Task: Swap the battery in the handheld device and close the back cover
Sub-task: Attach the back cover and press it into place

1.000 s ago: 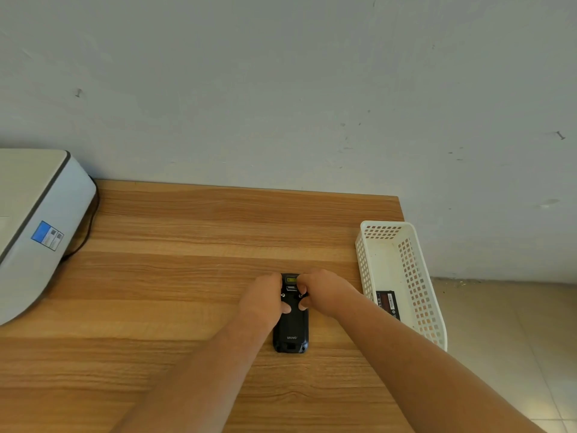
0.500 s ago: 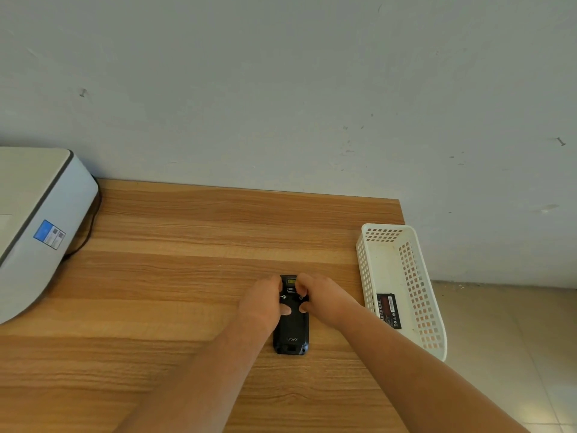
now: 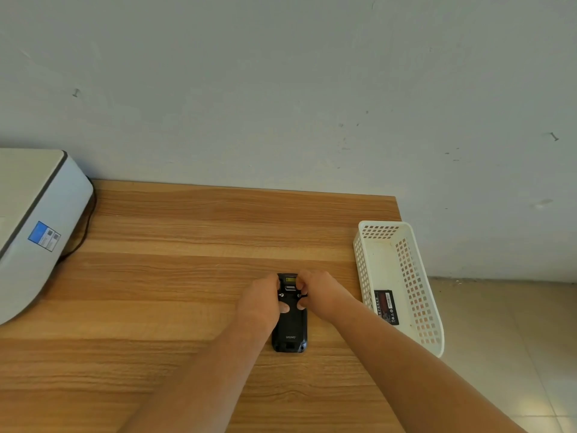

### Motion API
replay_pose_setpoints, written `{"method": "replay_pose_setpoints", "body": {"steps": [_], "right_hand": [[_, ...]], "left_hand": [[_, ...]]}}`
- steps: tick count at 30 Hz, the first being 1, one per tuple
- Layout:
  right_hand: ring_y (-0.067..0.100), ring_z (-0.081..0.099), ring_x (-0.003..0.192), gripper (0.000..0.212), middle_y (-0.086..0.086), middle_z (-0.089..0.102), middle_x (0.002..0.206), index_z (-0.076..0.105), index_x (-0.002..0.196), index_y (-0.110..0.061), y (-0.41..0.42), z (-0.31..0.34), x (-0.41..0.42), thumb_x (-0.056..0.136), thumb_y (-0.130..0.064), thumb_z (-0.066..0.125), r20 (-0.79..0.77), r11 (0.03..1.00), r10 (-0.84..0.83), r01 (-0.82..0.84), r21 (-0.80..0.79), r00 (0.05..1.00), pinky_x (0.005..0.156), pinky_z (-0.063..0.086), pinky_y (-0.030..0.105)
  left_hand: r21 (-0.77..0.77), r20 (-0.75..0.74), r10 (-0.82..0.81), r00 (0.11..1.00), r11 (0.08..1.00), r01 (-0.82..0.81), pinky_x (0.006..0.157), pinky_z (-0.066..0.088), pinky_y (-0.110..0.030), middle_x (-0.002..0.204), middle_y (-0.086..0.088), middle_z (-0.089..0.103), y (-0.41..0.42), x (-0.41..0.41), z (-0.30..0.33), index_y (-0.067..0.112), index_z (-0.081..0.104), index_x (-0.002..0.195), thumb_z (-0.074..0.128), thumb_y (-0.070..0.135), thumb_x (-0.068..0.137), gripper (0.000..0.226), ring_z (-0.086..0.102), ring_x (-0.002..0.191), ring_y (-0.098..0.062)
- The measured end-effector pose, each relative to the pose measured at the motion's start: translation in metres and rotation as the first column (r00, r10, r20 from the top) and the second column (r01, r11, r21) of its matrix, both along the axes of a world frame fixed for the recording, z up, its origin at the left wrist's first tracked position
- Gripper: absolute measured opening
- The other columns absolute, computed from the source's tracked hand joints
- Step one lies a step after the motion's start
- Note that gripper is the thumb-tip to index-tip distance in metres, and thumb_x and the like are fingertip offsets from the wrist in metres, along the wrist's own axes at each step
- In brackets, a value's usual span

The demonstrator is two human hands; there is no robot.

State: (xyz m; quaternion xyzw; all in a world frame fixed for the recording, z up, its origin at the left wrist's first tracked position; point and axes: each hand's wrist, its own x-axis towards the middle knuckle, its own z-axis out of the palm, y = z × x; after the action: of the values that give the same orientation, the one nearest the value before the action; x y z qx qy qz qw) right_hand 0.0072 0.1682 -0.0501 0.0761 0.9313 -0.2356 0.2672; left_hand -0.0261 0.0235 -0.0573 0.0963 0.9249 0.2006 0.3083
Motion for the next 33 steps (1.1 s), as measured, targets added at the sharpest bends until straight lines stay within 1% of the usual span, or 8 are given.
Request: {"method": "replay_pose_setpoints", "body": {"steps": [4, 8, 10, 13, 23, 26, 30, 33], "right_hand": [[0.020, 0.060, 0.089, 0.023, 0.004, 0.061, 0.105, 0.057, 0.110, -0.017, -0.002, -0.004, 0.016, 0.088, -0.018, 0.065, 0.018, 0.986, -0.146, 0.147, -0.078, 0.989, 0.075, 0.051, 0.031], [0.014, 0.053, 0.092, 0.031, -0.001, 0.056, 0.105, 0.055, 0.111, -0.017, -0.001, -0.005, 0.022, 0.084, -0.016, 0.071, -0.093, 0.967, -0.232, 0.220, -0.128, 0.968, 0.077, 0.045, 0.025], [0.013, 0.050, 0.097, 0.033, 0.000, 0.055, 0.111, 0.057, 0.110, -0.015, 0.000, -0.003, 0.020, 0.081, -0.016, 0.074, -0.109, 0.973, -0.212, 0.199, -0.119, 0.971, 0.084, 0.043, 0.025], [0.018, 0.052, 0.105, 0.032, 0.003, 0.056, 0.117, 0.059, 0.111, -0.013, 0.002, 0.000, 0.014, 0.082, -0.018, 0.073, -0.070, 0.986, -0.146, 0.140, -0.088, 0.987, 0.090, 0.044, 0.029], [0.024, 0.056, 0.109, 0.035, 0.007, 0.059, 0.120, 0.060, 0.118, -0.010, 0.002, 0.007, -0.003, 0.086, -0.022, 0.071, 0.063, 0.999, -0.018, 0.016, 0.028, 0.998, 0.092, 0.048, 0.034], [0.024, 0.057, 0.110, 0.037, 0.008, 0.059, 0.121, 0.059, 0.120, -0.010, 0.001, 0.007, -0.005, 0.087, -0.022, 0.071, 0.095, 0.999, -0.036, 0.033, 0.034, 0.995, 0.092, 0.049, 0.035], [0.022, 0.058, 0.104, 0.033, 0.007, 0.061, 0.117, 0.061, 0.113, -0.012, 0.001, 0.003, -0.001, 0.084, -0.021, 0.073, 0.060, 0.996, -0.091, 0.090, 0.015, 0.994, 0.083, 0.047, 0.031], [0.023, 0.058, 0.105, 0.033, 0.007, 0.061, 0.116, 0.061, 0.113, -0.011, 0.001, 0.003, -0.002, 0.084, -0.020, 0.073, 0.078, 0.994, -0.112, 0.113, -0.001, 0.991, 0.087, 0.049, 0.033]], "left_hand": [[-0.014, 0.038, 0.009, 0.999, 1.000, -0.009, 0.092, 0.050, -0.039, 0.118, -0.004, 0.063, 0.002, -0.004, 0.000, 0.016, 0.054, 0.121, 0.079, 0.021, 0.079, 0.049, 0.060, 0.109, -0.023], [0.019, 0.020, 0.044, 0.999, 0.999, -0.045, 0.089, 0.050, -0.038, 0.114, -0.001, 0.065, 0.001, -0.001, 0.000, 0.019, 0.055, 0.118, 0.080, 0.021, 0.076, 0.049, 0.061, 0.105, -0.020], [0.031, 0.011, 0.054, 0.998, 0.998, -0.054, 0.089, 0.051, -0.038, 0.112, -0.001, 0.065, 0.000, 0.000, -0.001, 0.019, 0.055, 0.116, 0.081, 0.021, 0.076, 0.047, 0.062, 0.103, -0.020], [0.036, 0.002, 0.056, 0.998, 0.998, -0.056, 0.087, 0.050, -0.037, 0.111, -0.001, 0.065, -0.001, 0.001, -0.001, 0.019, 0.056, 0.112, 0.080, 0.023, 0.076, 0.044, 0.062, 0.102, -0.020], [0.057, 0.059, 0.090, 0.994, 0.994, -0.094, 0.090, 0.050, -0.039, 0.110, -0.001, 0.067, -0.003, 0.002, -0.001, 0.019, 0.058, 0.115, 0.080, 0.022, 0.077, 0.044, 0.063, 0.103, -0.021], [0.050, 0.062, 0.095, 0.994, 0.994, -0.098, 0.092, 0.050, -0.041, 0.111, 0.000, 0.067, -0.001, 0.001, 0.000, 0.021, 0.058, 0.117, 0.081, 0.023, 0.076, 0.047, 0.063, 0.105, -0.021], [0.049, 0.092, 0.104, 0.990, 0.993, -0.109, 0.094, 0.050, -0.043, 0.112, -0.001, 0.068, -0.001, -0.001, 0.000, 0.021, 0.059, 0.117, 0.082, 0.021, 0.075, 0.048, 0.063, 0.106, -0.022], [0.046, 0.103, 0.103, 0.989, 0.993, -0.108, 0.095, 0.050, -0.042, 0.112, -0.002, 0.068, 0.000, -0.002, 0.000, 0.020, 0.059, 0.117, 0.082, 0.020, 0.075, 0.048, 0.063, 0.107, -0.023]]}}
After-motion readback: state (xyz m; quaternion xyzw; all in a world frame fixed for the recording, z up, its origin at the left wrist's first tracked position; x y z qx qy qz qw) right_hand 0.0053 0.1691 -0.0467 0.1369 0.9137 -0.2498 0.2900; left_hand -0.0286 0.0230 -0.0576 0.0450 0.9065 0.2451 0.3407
